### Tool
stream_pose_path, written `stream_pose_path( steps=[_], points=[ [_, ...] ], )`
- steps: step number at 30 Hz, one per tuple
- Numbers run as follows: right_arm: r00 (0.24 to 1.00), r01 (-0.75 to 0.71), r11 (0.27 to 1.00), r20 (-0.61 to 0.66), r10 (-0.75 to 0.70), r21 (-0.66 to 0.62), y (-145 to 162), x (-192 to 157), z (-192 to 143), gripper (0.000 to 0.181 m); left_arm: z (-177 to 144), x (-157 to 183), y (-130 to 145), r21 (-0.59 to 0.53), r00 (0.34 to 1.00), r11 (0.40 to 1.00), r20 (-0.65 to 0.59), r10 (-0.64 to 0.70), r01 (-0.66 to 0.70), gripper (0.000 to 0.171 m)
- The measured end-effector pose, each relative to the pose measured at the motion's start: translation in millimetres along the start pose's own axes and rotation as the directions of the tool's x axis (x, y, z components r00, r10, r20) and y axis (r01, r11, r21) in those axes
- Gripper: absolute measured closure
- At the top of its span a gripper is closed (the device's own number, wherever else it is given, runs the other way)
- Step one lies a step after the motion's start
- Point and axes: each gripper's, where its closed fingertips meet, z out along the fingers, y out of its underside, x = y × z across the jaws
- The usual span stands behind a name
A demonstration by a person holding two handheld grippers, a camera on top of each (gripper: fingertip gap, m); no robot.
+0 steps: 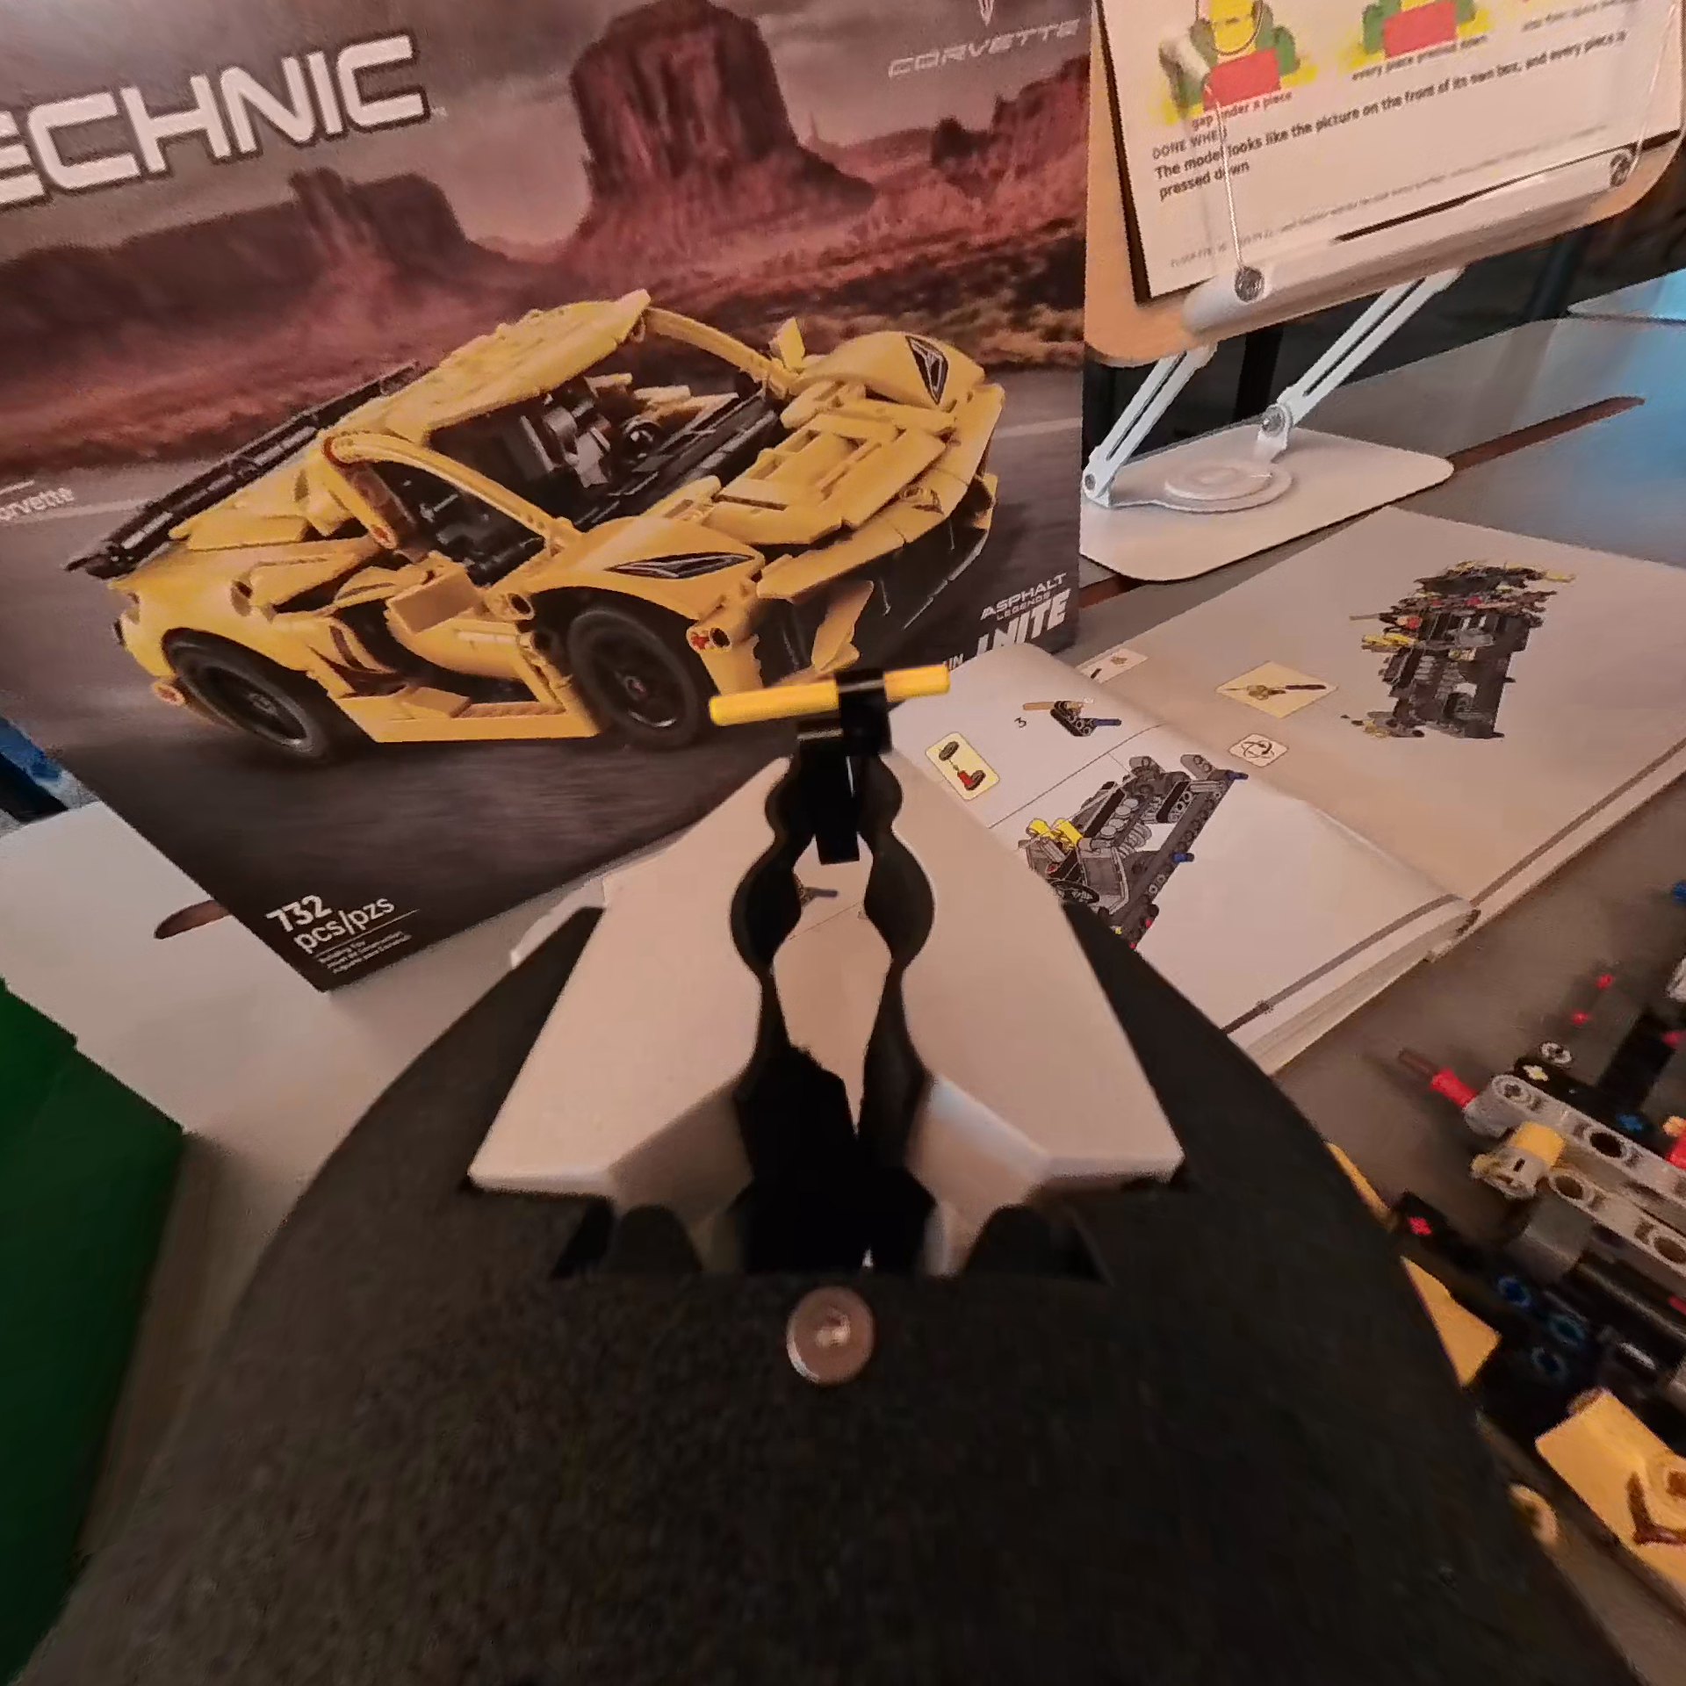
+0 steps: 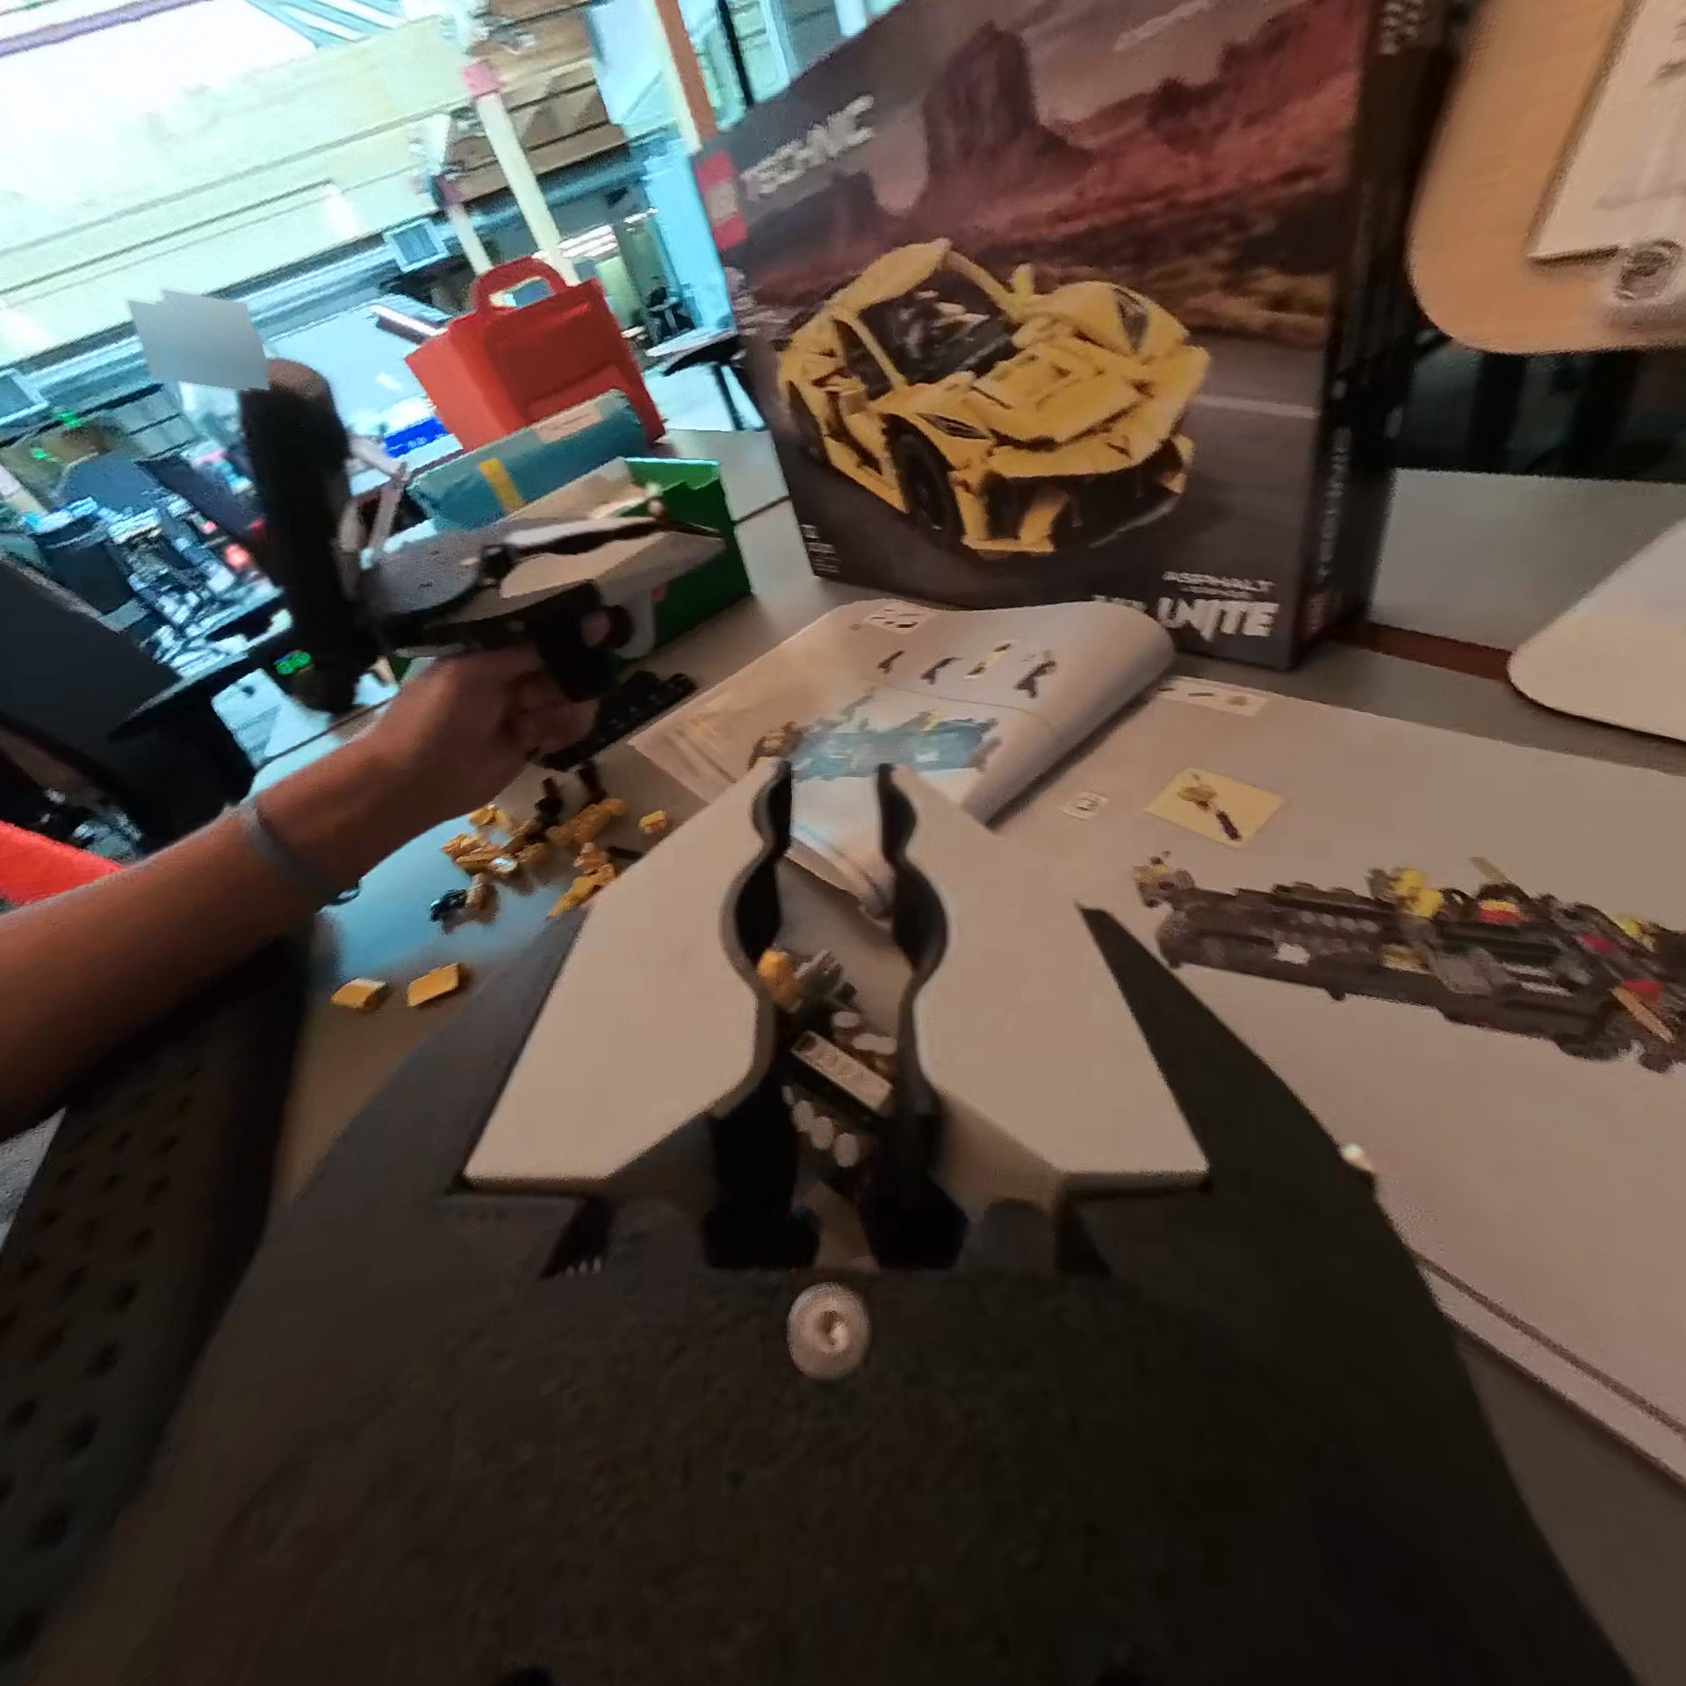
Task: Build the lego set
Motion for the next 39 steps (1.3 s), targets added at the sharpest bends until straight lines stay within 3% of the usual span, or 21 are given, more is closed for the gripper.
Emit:
stream_pose_path(
  steps=[1, 5, 9, 12, 16, 21, 28, 33, 39],
  points=[
    [0.999, 0.027, 1.0, 0.031, -0.028, 0.004, -1.4, -8.0, -0.3, 0.18, -0.4, -0.9, 1.1, -0.002, 1.0, 1.0, 0.002, -0.005, 0.005, 0.166],
    [0.995, 0.095, 0.995, 0.027, -0.094, -0.025, 1.7, -14.7, 2.6, 0.181, -2.4, -9.1, 6.8, -0.012, 0.999, 1.0, 0.034, -0.023, 0.023, 0.166],
    [0.999, 0.053, 0.998, 0.005, -0.053, -0.035, 7.4, -8.6, 4.5, 0.181, -1.2, -11.0, 11.6, -0.023, 0.996, 0.996, 0.029, -0.085, 0.086, 0.166],
    [1.0, 0.003, 0.999, -0.002, -0.003, -0.045, 10.9, -2.6, 3.7, 0.166, -4.2, -11.3, 5.3, -0.001, 0.995, 0.995, 0.026, -0.096, 0.096, 0.166],
    [0.994, 0.026, 0.998, -0.107, -0.032, -0.055, 13.1, 20.4, -2.2, 0.142, -5.0, -11.9, 6.6, -0.001, 0.995, 0.995, 0.032, -0.097, 0.097, 0.166],
    [0.984, 0.034, 0.999, -0.172, -0.038, -0.027, 12.0, 37.2, -8.0, 0.128, -1.4, -3.6, 12.7, -0.024, 0.99, 0.99, -0.002, -0.14, 0.14, 0.166],
    [0.987, 0.045, 0.999, -0.157, -0.045, -0.003, 7.3, 35.2, -11.2, 0.134, 0.0, 10.2, 12.5, -0.027, 0.991, 0.991, -0.042, -0.129, 0.128, 0.166],
    [0.986, 0.094, 0.994, -0.136, -0.101, -0.055, 14.1, 29.0, -7.8, 0.137, -1.2, 29.0, 6.8, -0.019, 0.975, 0.987, -0.155, -0.16, 0.159, 0.167],
    [0.989, 0.143, 0.981, 0.042, -0.139, -0.128, 24.9, -12.0, 3.5, 0.137, -5.4, 63.9, -2.0, -0.03, 0.943, 0.994, -0.317, -0.106, 0.102, 0.167]
  ],
)
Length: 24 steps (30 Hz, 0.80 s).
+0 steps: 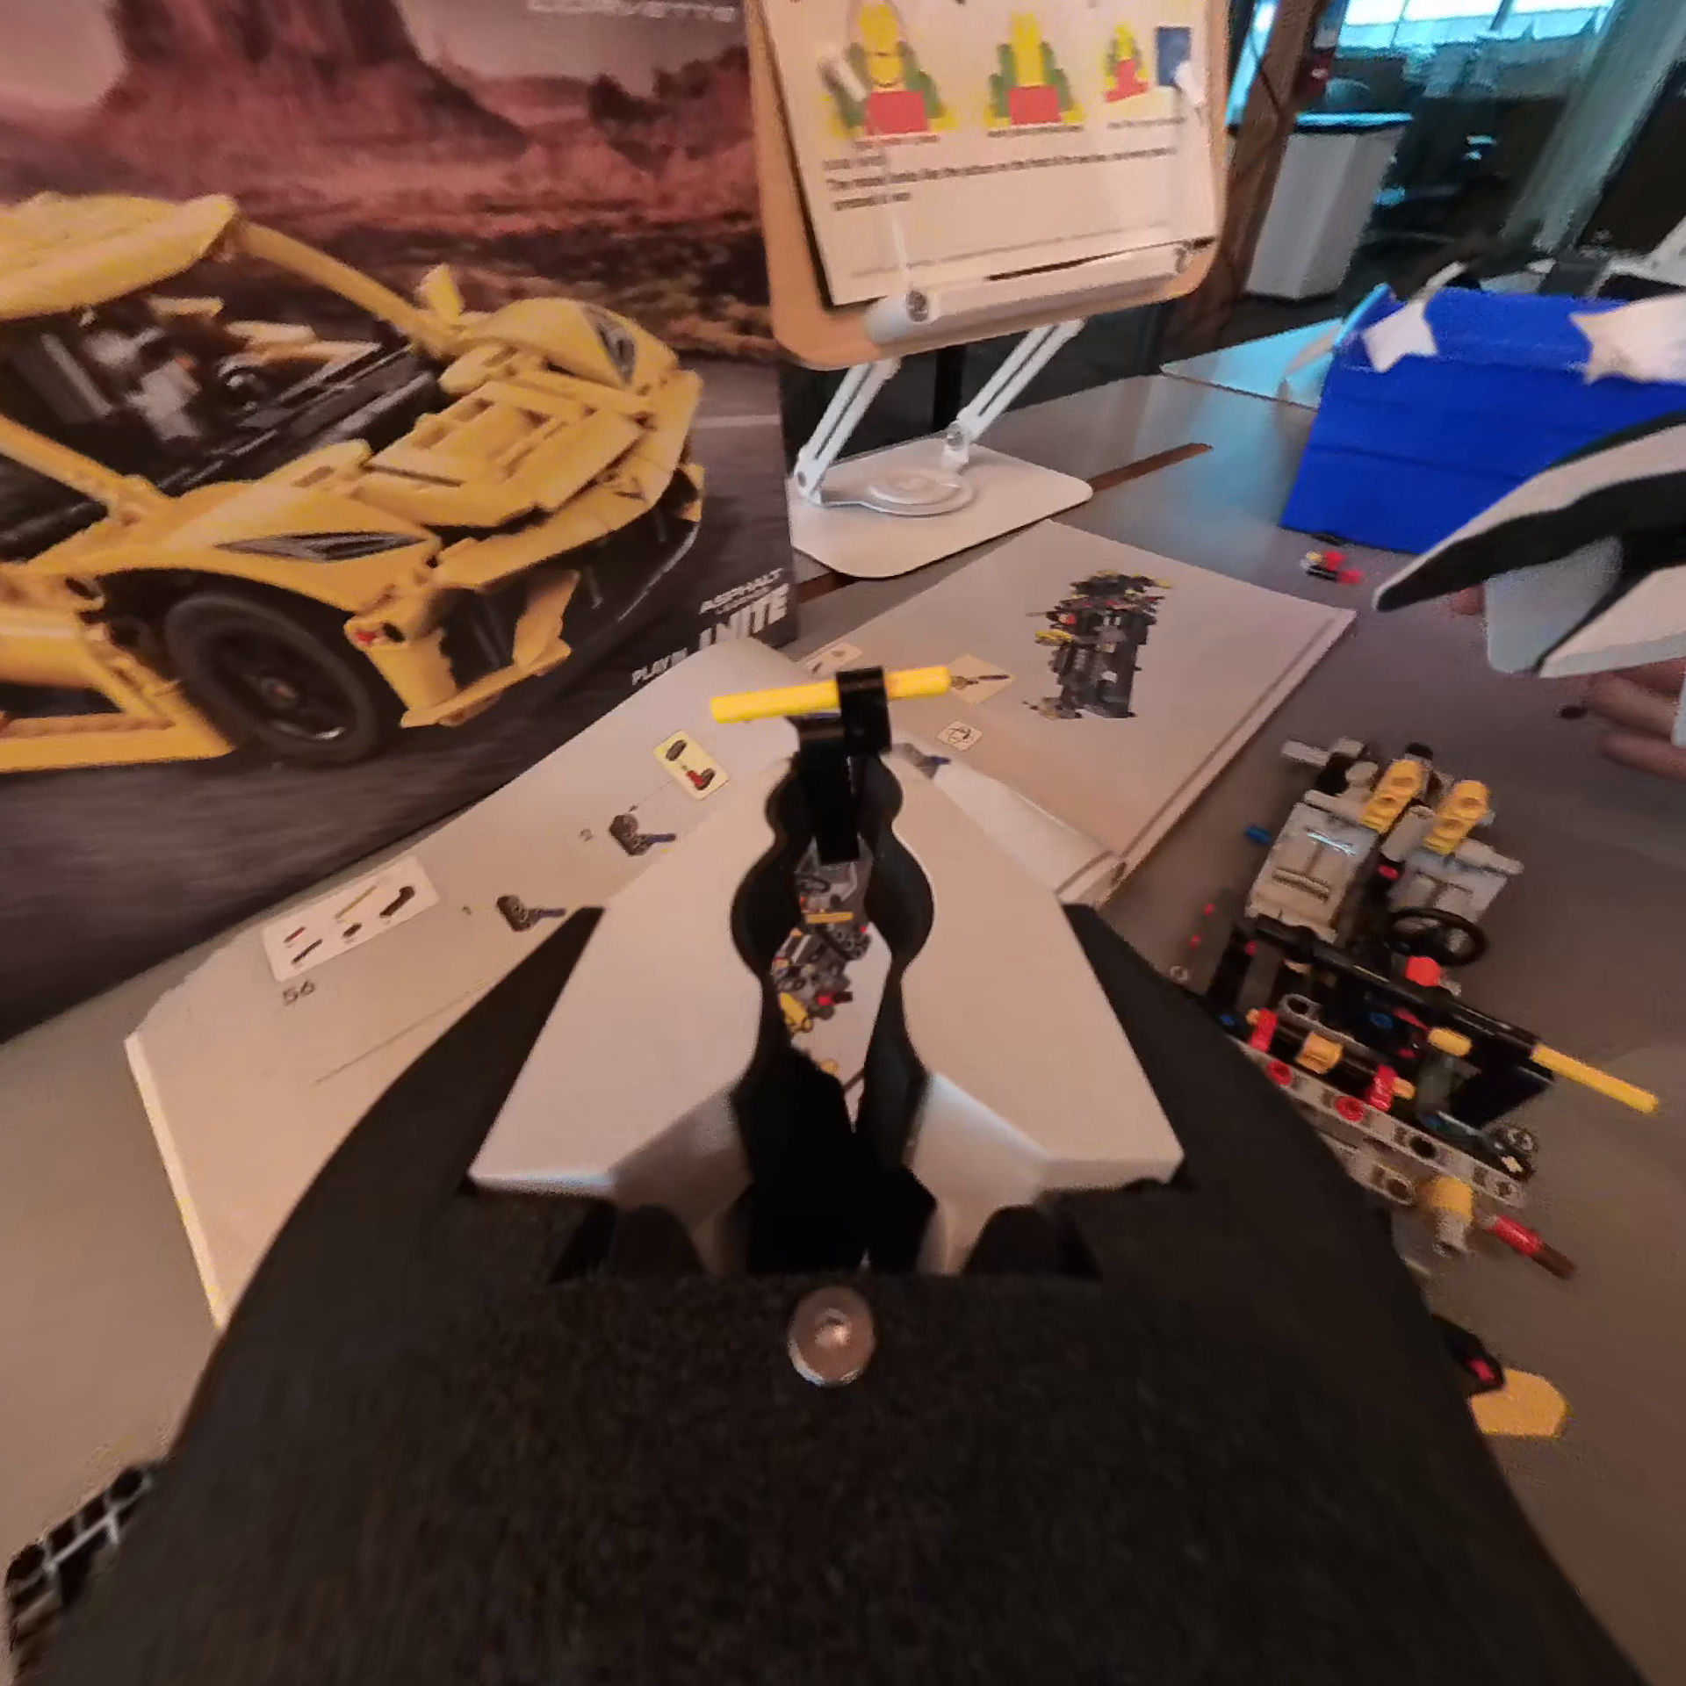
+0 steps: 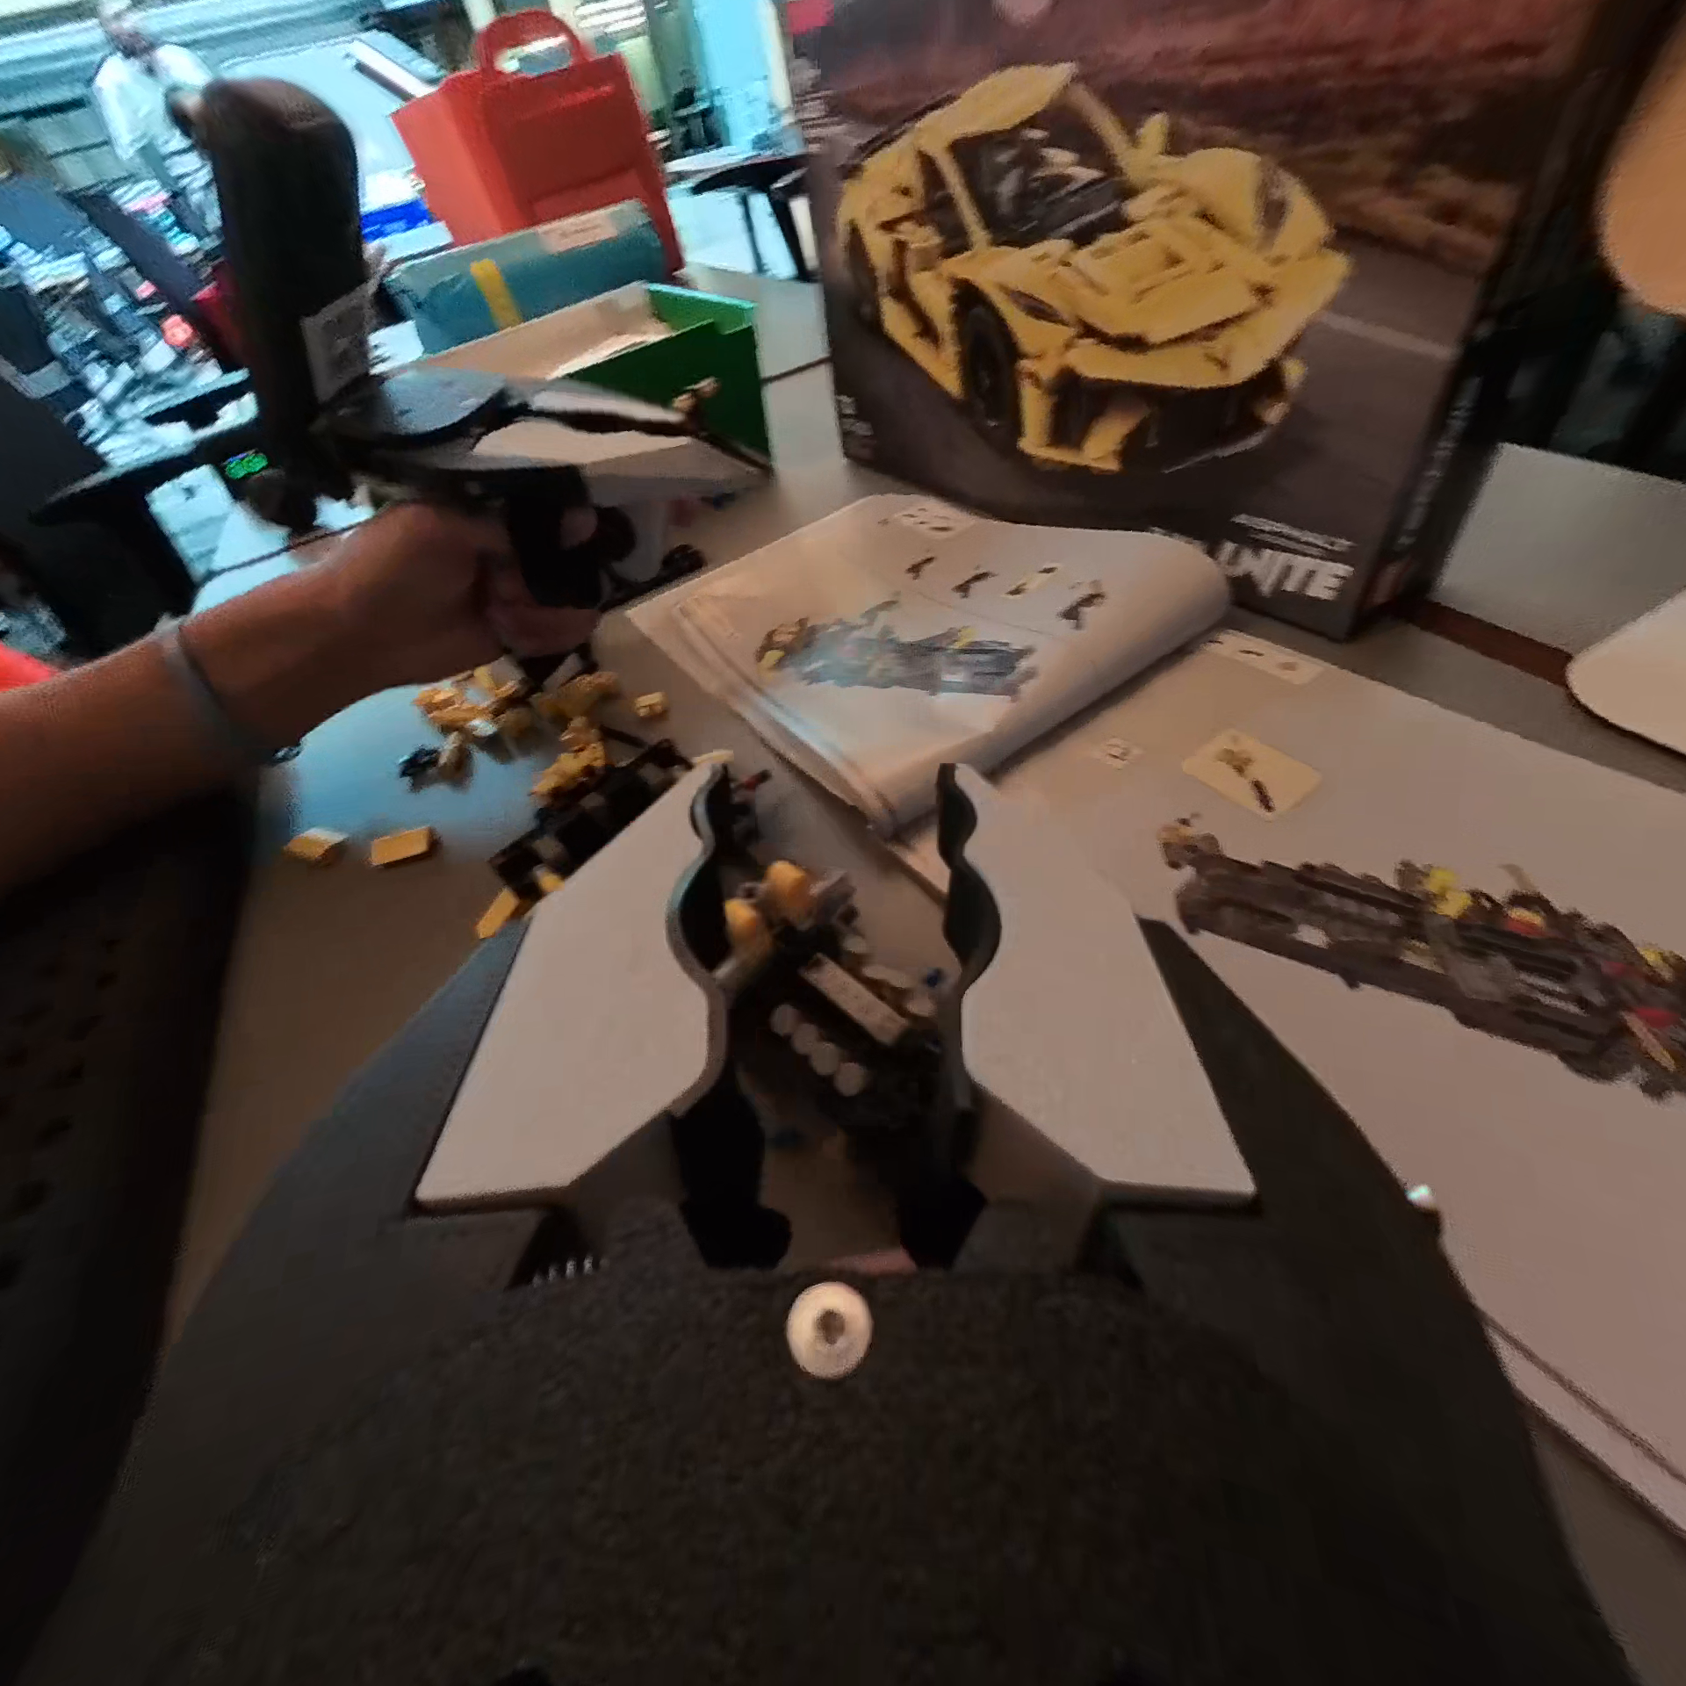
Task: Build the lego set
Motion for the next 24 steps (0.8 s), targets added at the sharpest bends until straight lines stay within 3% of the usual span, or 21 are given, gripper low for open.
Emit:
stream_pose_path(
  steps=[4, 6, 10, 12, 15, 18, 24],
  points=[
    [0.987, 0.111, 0.99, 0.123, -0.099, -0.092, 3.2, -40.4, 3.2, 0.131, 1.1, 25.8, 1.9, -0.079, 0.991, 0.991, -0.09, 0.097, -0.104, 0.166],
    [0.986, 0.131, 0.981, 0.124, -0.113, -0.144, 3.4, -55.6, 3.7, 0.128, 2.5, 33.1, 9.2, -0.119, 0.984, 0.982, -0.119, 0.13, -0.145, 0.166],
    [0.998, -0.035, 0.991, -0.053, 0.029, -0.127, 6.4, -79.6, 3.3, 0.135, 3.6, 24.6, 10.9, -0.133, 0.988, 0.98, -0.072, 0.138, -0.146, 0.166],
    [0.984, -0.061, 0.971, -0.175, 0.02, -0.229, 33.2, -88.4, 5.9, 0.139, -1.0, 15.0, 0.2, -0.089, 0.988, 0.984, -0.016, 0.156, -0.156, 0.166],
    [0.941, -0.097, 0.973, -0.339, 0.02, -0.209, 45.7, -87.8, 13.9, 0.144, -8.0, -2.2, -14.9, -0.023, 0.99, 0.993, 0.071, 0.121, -0.12, 0.167],
    [0.915, -0.092, 0.957, -0.403, -0.028, -0.275, 66.0, -78.0, 24.0, 0.161, -12.9, -12.9, -22.0, 0.026, 0.993, 0.998, 0.104, 0.057, -0.06, 0.167],
    [0.901, -0.117, 0.948, -0.434, -0.024, -0.296, 78.9, -75.4, 34.6, 0.169, -16.5, -18.7, -24.8, 0.025, 0.988, 0.996, 0.134, 0.082, -0.086, 0.167]
  ],
)
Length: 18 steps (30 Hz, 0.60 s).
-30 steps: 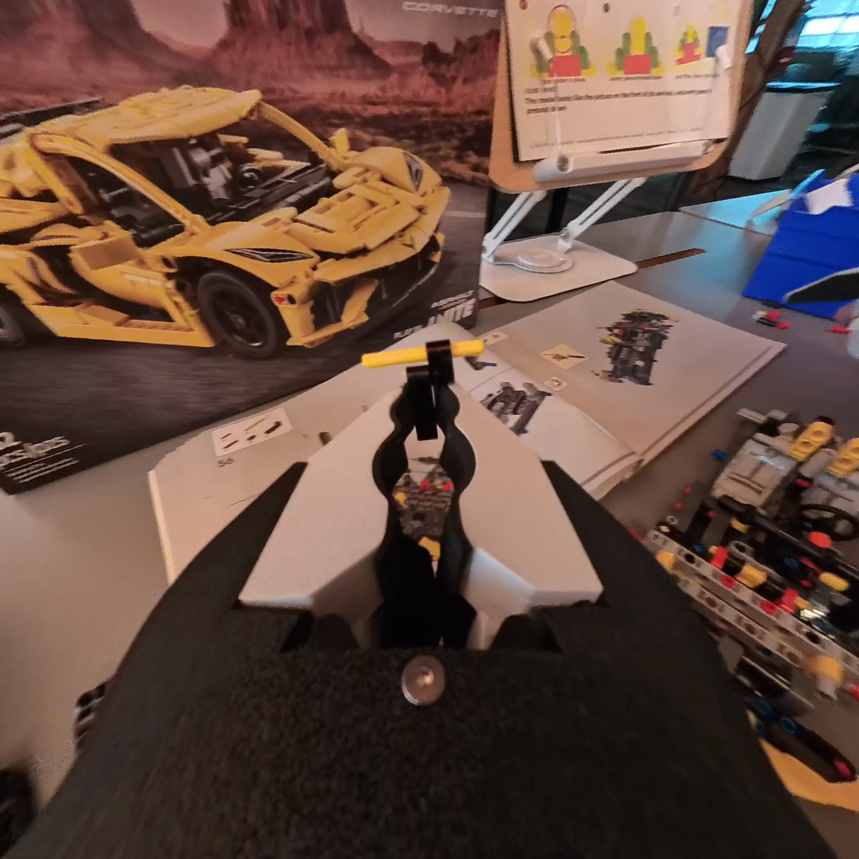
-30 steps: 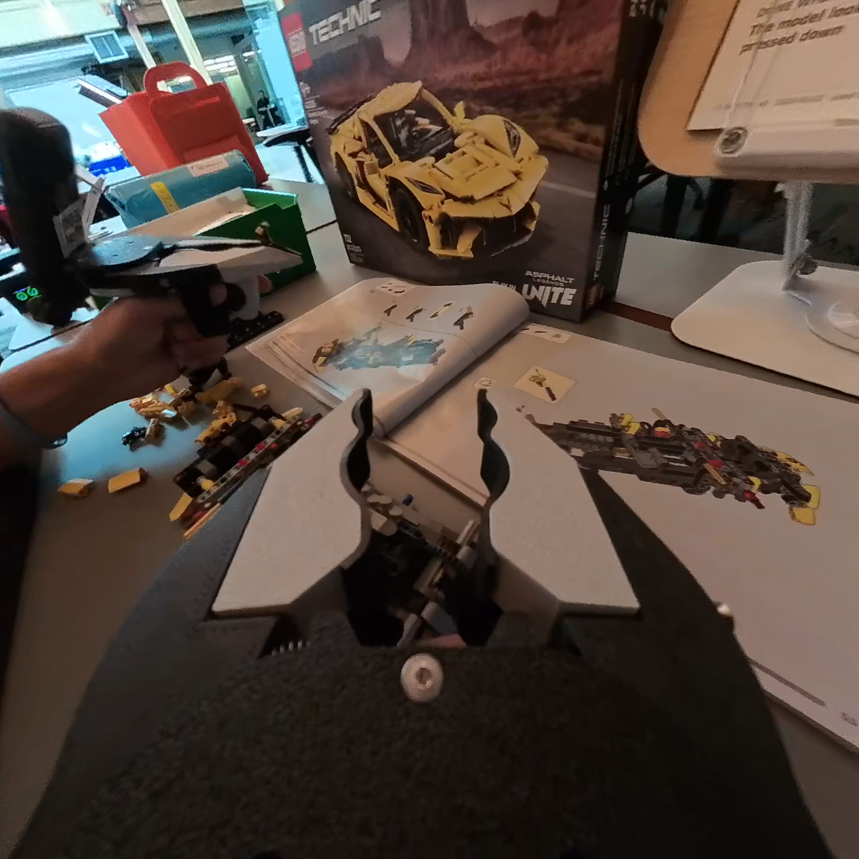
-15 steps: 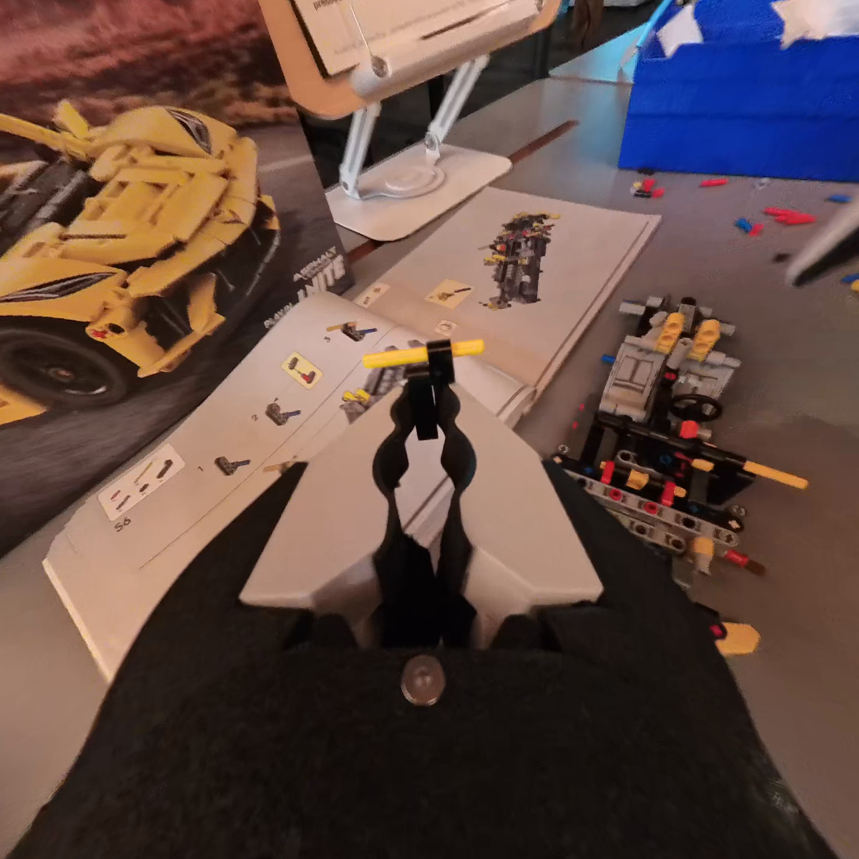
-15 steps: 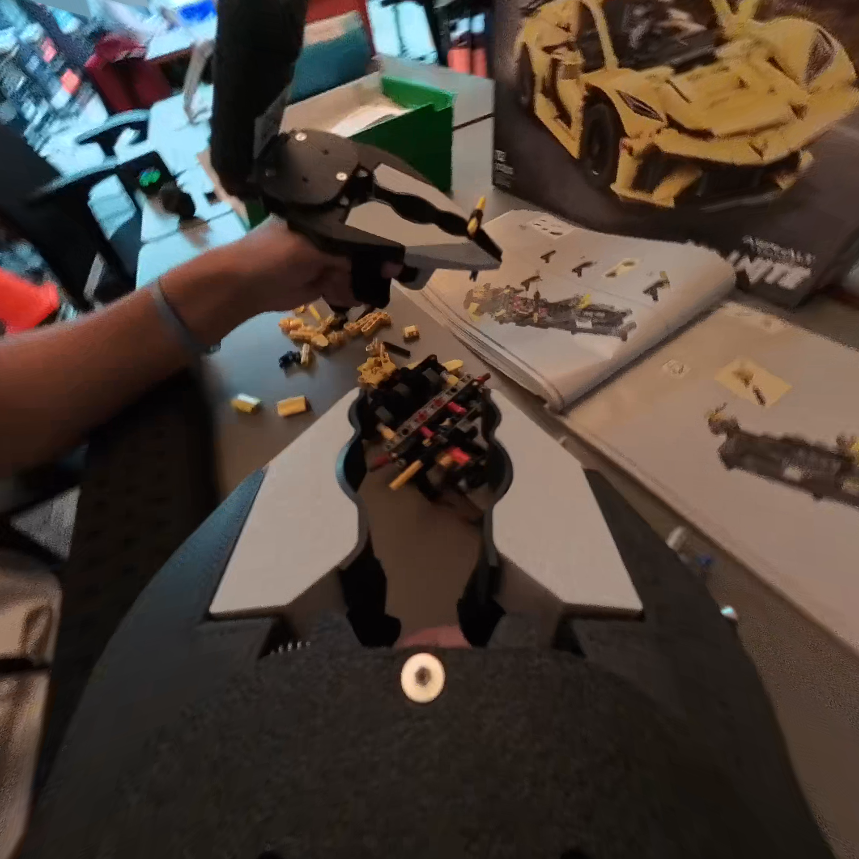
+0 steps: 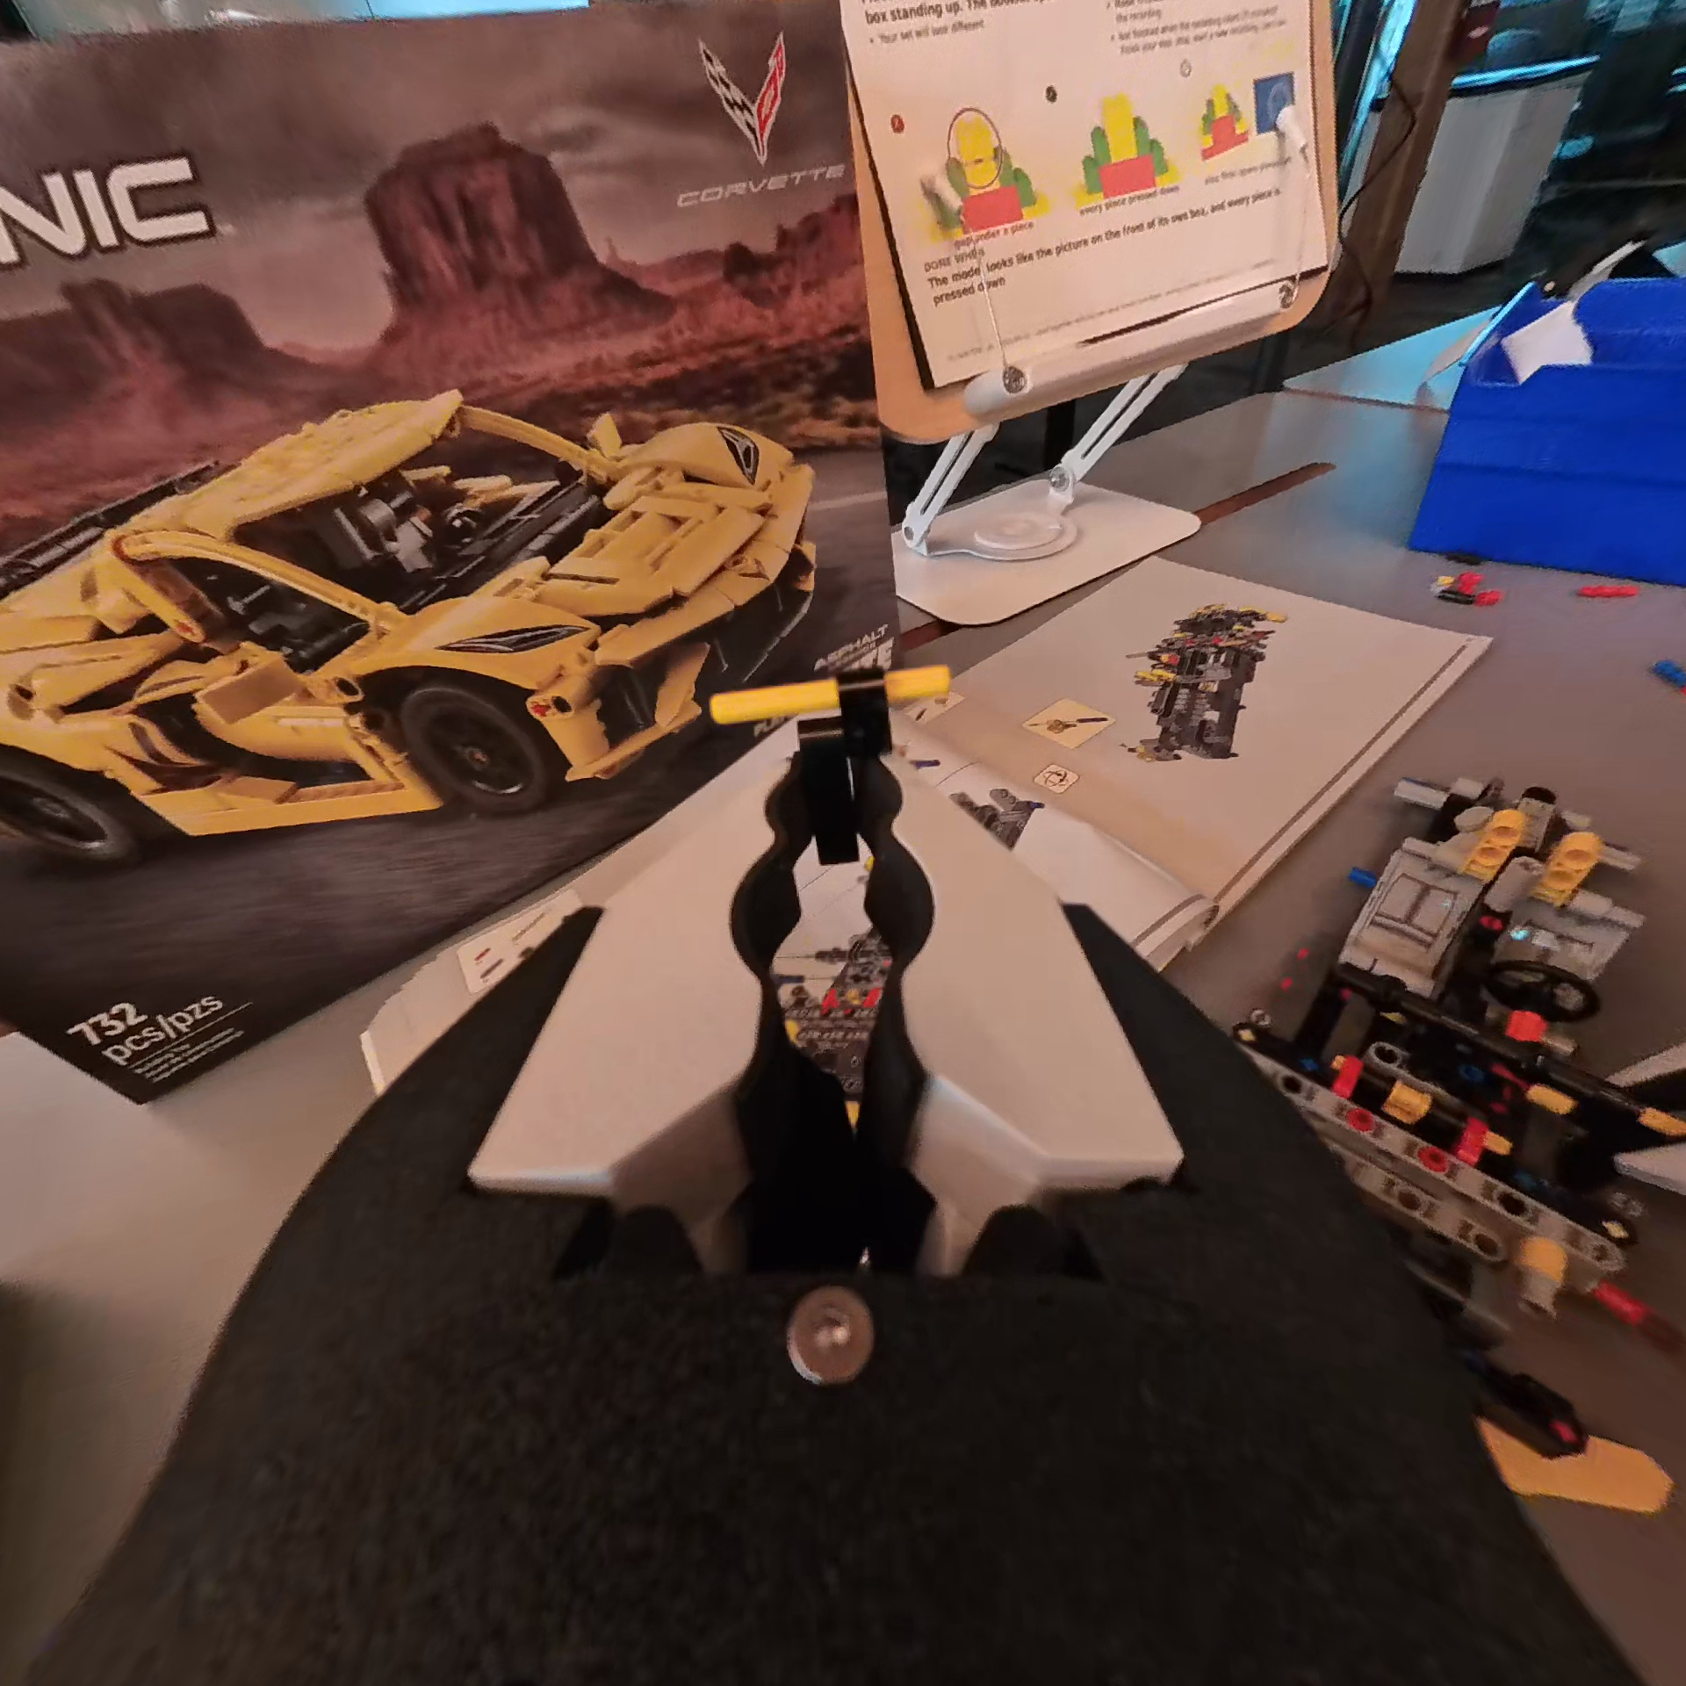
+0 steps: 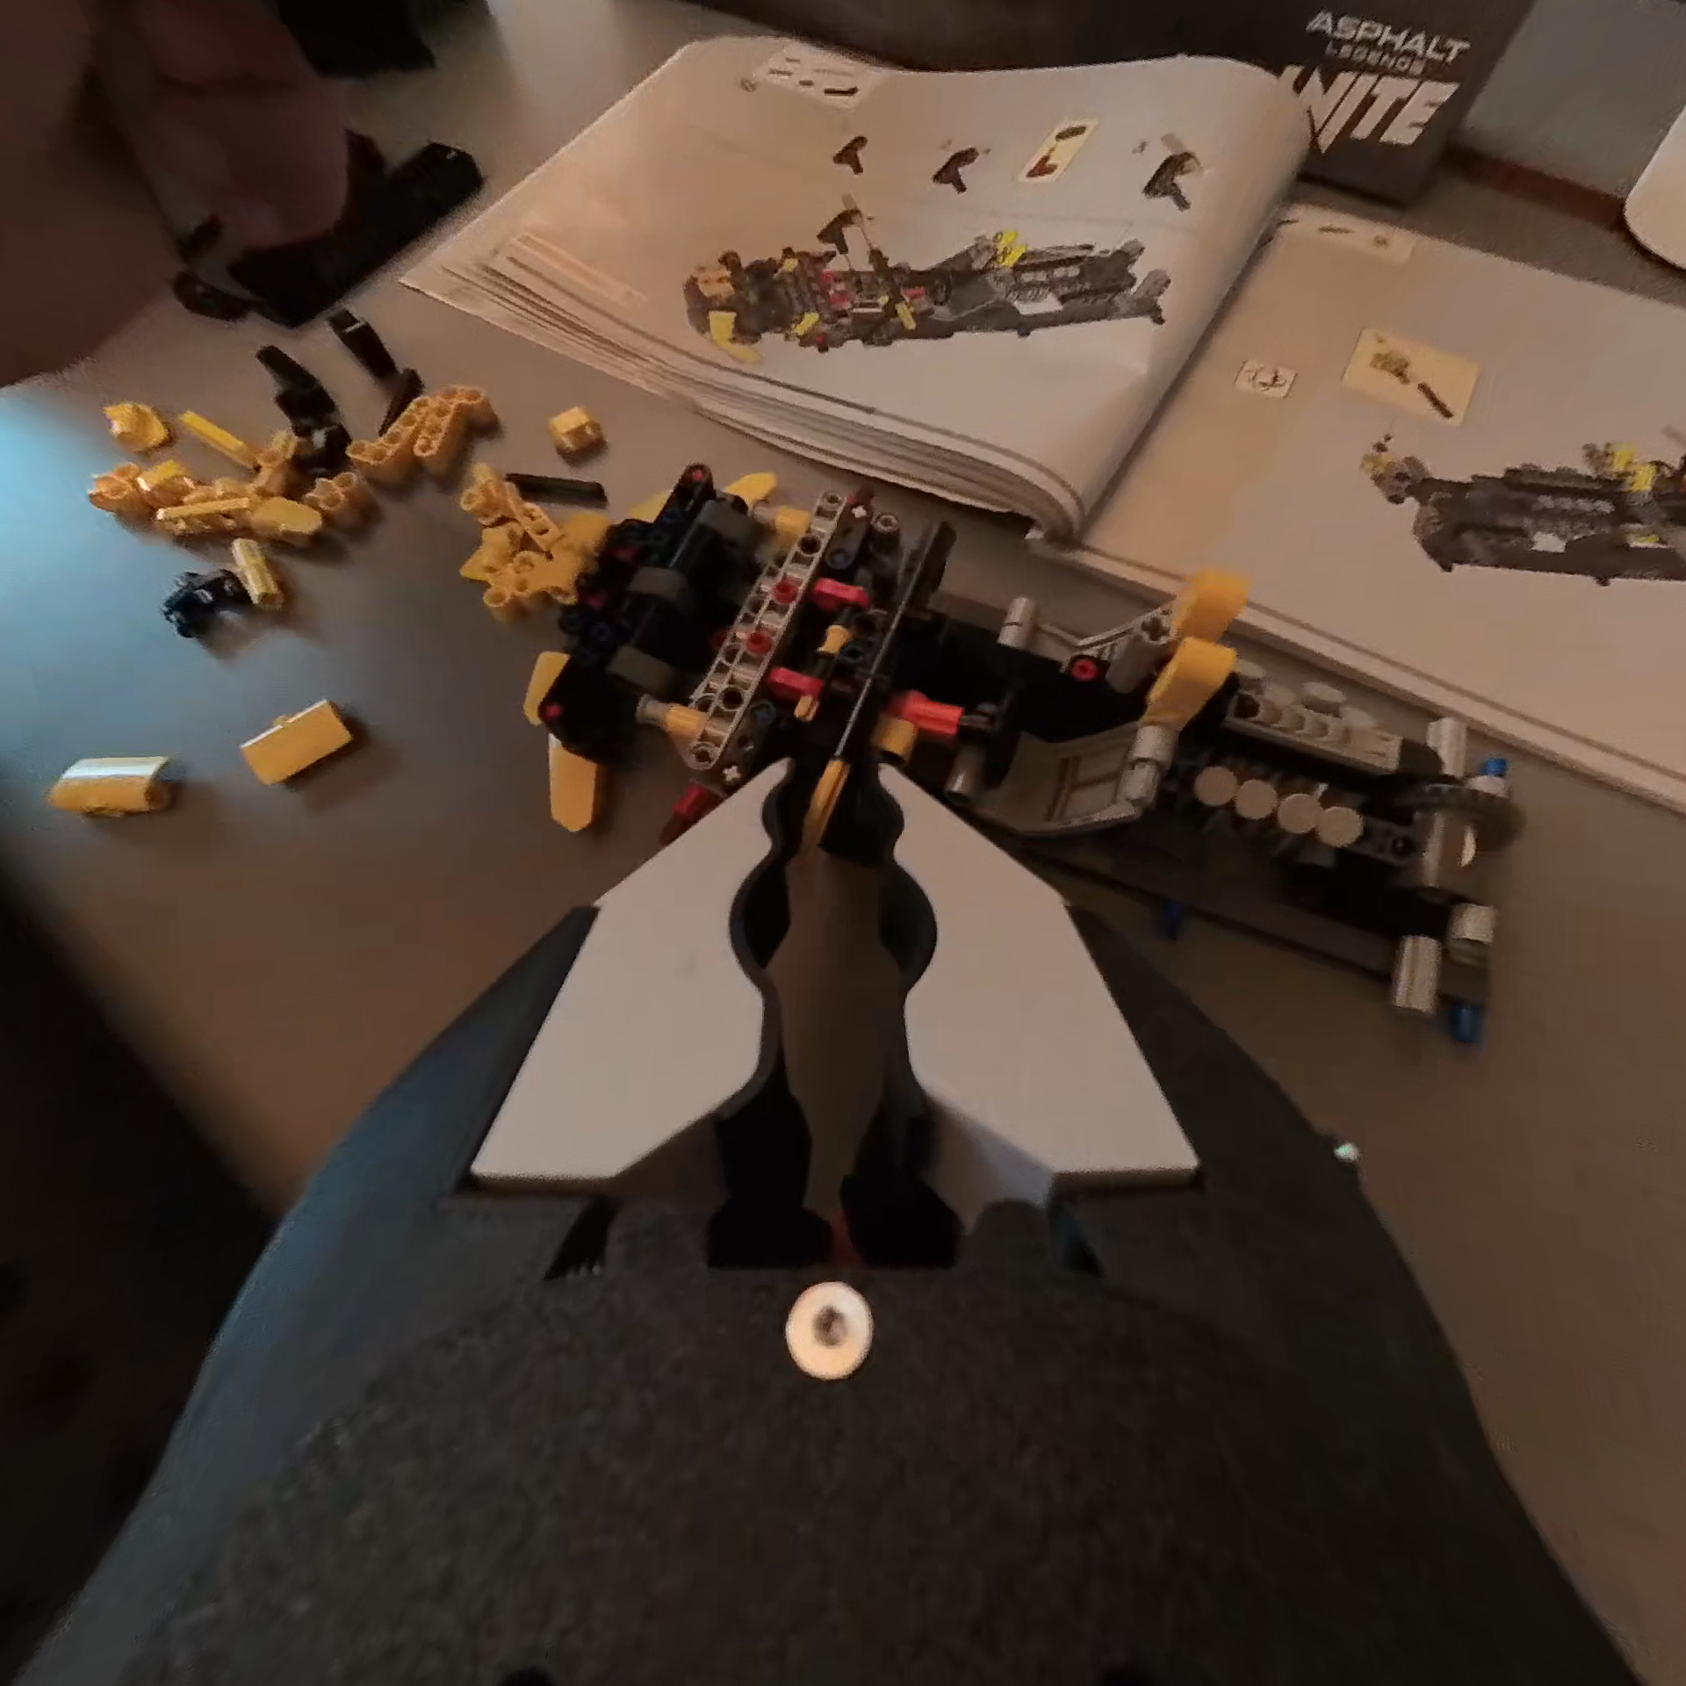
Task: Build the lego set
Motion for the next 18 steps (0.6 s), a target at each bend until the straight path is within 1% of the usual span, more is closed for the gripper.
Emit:
stream_pose_path(
  steps=[2, 5, 7, 10, 11, 13, 15, 18],
  points=[
    [1.0, 0.023, 1.0, -0.014, -0.023, -0.003, -0.2, -0.3, 1.5, 0.17, -0.9, 3.7, -3.5, 0.012, 1.0, 1.0, -0.017, -0.007, 0.008, 0.167],
    [0.997, 0.072, 0.997, -0.04, -0.073, -0.032, 2.5, 3.3, -4.1, 0.173, -2.1, 6.7, -5.1, 0.013, 1.0, 1.0, -0.021, 0.019, -0.019, 0.167],
    [0.994, 0.108, 0.993, -0.019, -0.109, -0.049, 7.5, 4.0, -13.6, 0.174, -1.7, 7.5, -3.0, 0.004, 0.999, 0.999, -0.024, 0.035, -0.035, 0.167],
    [0.992, 0.104, 0.994, 0.081, -0.101, -0.033, 13.3, 1.3, -33.7, 0.174, 0.7, 9.3, 2.1, -0.016, 0.998, 0.999, -0.038, 0.041, -0.041, 0.167],
    [0.988, 0.109, 0.994, 0.116, -0.106, -0.015, 13.9, 1.8, -40.9, 0.175, 1.7, 10.2, 4.3, -0.024, 0.998, 0.999, -0.04, 0.046, -0.048, 0.167],
    [0.978, 0.121, 0.992, 0.174, -0.117, -0.018, 21.2, 6.5, -51.6, 0.174, 4.3, 12.6, 9.6, -0.046, 0.997, 0.996, -0.043, 0.07, -0.072, 0.167],
    [0.964, 0.155, 0.988, 0.222, -0.148, -0.011, 30.4, 12.4, -58.1, 0.175, 6.5, 17.6, 13.0, -0.059, 0.995, 0.994, -0.051, 0.087, -0.09, 0.167],
    [0.944, 0.175, 0.984, 0.285, -0.164, -0.013, 43.5, 18.1, -62.8, 0.174, 10.0, 34.0, 14.6, -0.057, 0.992, 0.994, -0.095, 0.083, -0.089, 0.167]
  ],
)
